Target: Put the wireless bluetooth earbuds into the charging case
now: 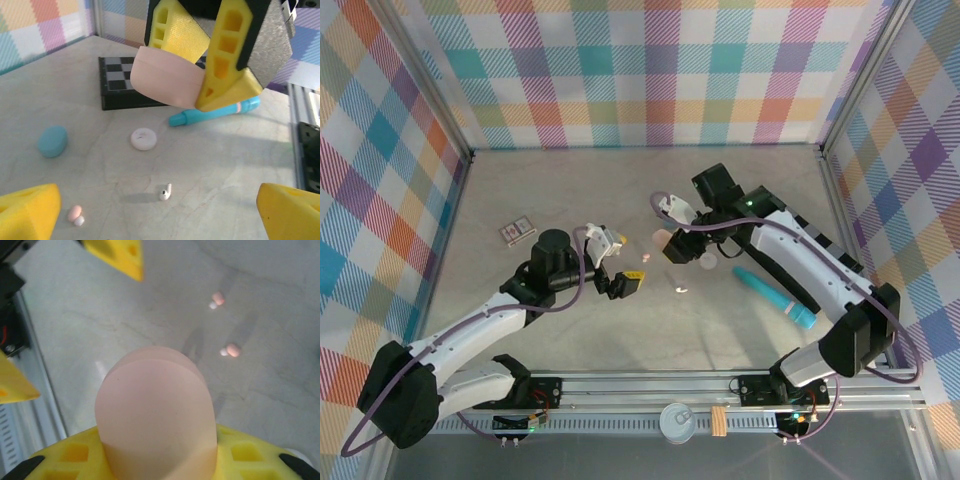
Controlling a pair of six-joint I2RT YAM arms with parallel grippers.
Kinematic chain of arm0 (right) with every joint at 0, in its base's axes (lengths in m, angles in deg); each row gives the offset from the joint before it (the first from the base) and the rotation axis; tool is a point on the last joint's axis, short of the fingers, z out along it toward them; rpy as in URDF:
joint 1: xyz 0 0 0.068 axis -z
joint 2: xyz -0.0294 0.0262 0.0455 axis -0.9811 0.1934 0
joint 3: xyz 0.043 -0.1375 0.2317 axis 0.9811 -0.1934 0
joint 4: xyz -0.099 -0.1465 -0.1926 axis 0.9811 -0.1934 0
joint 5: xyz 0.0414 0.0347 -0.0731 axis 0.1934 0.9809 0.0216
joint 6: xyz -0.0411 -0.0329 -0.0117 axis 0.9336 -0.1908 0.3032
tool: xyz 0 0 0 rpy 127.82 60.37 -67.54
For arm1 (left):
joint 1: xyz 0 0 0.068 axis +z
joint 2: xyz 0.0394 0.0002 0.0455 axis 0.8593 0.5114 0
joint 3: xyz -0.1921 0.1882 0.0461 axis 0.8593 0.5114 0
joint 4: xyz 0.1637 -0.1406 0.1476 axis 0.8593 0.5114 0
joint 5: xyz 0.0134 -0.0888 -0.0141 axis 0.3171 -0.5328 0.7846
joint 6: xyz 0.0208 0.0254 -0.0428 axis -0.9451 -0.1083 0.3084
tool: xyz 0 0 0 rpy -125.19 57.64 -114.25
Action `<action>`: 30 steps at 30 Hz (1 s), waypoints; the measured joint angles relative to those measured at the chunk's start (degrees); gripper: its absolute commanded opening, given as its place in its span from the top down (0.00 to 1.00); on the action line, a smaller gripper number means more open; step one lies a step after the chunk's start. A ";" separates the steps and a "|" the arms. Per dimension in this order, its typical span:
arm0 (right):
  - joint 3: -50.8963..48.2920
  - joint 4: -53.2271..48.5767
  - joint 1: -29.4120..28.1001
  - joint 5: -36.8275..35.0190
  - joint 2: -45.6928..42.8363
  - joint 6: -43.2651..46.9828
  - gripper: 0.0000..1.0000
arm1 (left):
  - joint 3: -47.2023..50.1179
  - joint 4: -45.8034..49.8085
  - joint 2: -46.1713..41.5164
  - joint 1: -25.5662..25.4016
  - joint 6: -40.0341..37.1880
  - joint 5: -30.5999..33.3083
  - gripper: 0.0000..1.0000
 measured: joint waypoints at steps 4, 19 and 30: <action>2.10 -4.70 -2.32 1.16 -0.74 3.80 0.69 | -2.91 2.56 0.09 0.00 -0.09 -5.44 0.15; 6.78 -9.97 -6.62 2.47 -0.52 9.11 0.69 | -5.79 2.51 3.56 -0.02 -0.24 -19.28 0.40; 8.13 -11.04 -8.02 4.02 2.29 10.49 0.69 | -5.79 2.47 3.50 -0.09 -0.42 -21.70 0.44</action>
